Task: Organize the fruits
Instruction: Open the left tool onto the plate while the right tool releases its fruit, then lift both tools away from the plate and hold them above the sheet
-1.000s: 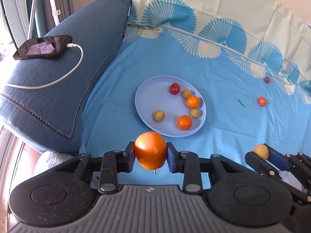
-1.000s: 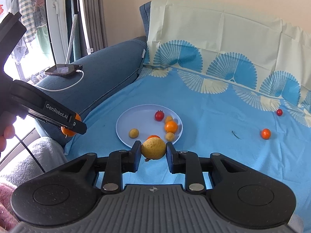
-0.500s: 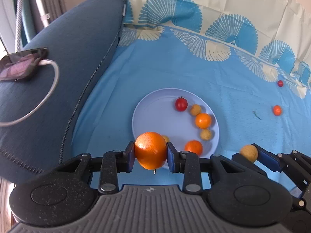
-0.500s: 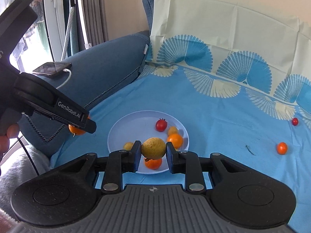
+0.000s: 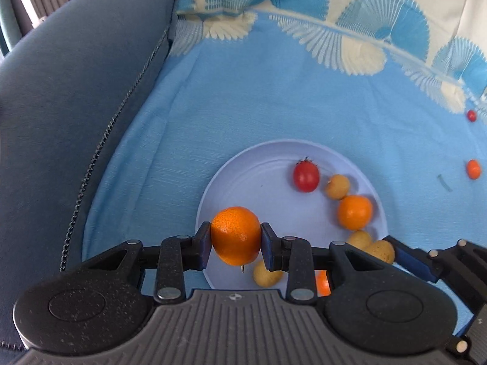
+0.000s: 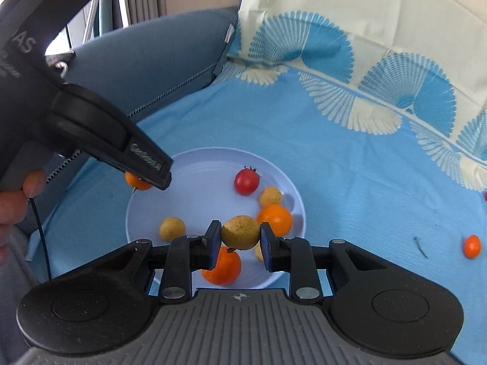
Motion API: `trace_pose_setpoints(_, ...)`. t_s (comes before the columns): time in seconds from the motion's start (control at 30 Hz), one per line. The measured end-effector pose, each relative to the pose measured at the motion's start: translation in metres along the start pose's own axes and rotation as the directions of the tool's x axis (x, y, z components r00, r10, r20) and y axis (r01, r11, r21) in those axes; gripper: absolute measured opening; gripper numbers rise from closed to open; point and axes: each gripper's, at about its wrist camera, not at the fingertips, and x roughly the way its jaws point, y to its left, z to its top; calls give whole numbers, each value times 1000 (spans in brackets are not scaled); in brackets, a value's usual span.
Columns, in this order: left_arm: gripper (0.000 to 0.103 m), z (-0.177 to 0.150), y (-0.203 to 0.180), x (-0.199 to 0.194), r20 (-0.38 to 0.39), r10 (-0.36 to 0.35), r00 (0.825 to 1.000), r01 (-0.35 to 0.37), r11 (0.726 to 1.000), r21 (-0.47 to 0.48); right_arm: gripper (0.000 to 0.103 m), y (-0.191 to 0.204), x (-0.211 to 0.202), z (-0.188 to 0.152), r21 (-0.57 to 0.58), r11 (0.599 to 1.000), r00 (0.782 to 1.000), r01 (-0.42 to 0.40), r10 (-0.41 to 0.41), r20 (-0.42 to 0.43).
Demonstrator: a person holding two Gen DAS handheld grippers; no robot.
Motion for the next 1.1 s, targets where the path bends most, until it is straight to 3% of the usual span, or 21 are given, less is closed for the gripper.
trace_pose_setpoints(0.03, 47, 1, 1, 3, -4, -1, 1000, 1, 1000, 2, 29, 0, 4, 1, -4, 1000, 1000, 0, 0, -8)
trace_pose_setpoints(0.07, 66, 2, 2, 4, 3, -3, 1000, 3, 1000, 4, 29, 1, 8, 3, -6, 1000, 1000, 8, -8, -11)
trace_pose_setpoints(0.1, 78, 2, 3, 1, 23, -5, 1000, 5, 1000, 4, 29, 1, 10, 4, -6, 1000, 1000, 16, -16, -9)
trace_pose_setpoints(0.13, 100, 2, 5, -4, 51, -1, 999, 1, 1000, 0, 32, 2, 10, 6, -8, 1000, 1000, 17, -17, -5)
trace_pose_setpoints(0.17, 103, 0, 6, -11, 83, 6, 997, -5, 1000, -6, 41, 2, 8, 8, -10, 1000, 1000, 16, -16, 1)
trace_pose_setpoints(0.2, 103, -1, 7, -18, 108, 10, 994, -9, 1000, -9, 48, 2, 5, 9, -8, 1000, 1000, 17, -17, 7)
trace_pose_setpoints(0.27, 103, -5, 8, -29, 102, 10, 995, -11, 1000, 12, 75, 1, -5, 11, 8, 999, 999, 36, -36, 15)
trace_pose_setpoints(0.37, 103, -19, 14, -52, 102, 24, 994, -22, 1000, -20, 88, 0, -31, 6, 40, 998, 998, 53, -53, 16)
trace_pose_setpoints(0.63, 103, -88, 24, -117, 94, 29, 995, -22, 997, -75, 97, 16, -114, -33, 94, 993, 997, 74, -75, 10)
trace_pose_setpoints(1.1, 103, -148, 16, -202, 252, 29, 967, -8, 997, -83, 102, 43, -210, -67, 89, 988, 968, 125, -142, 209)
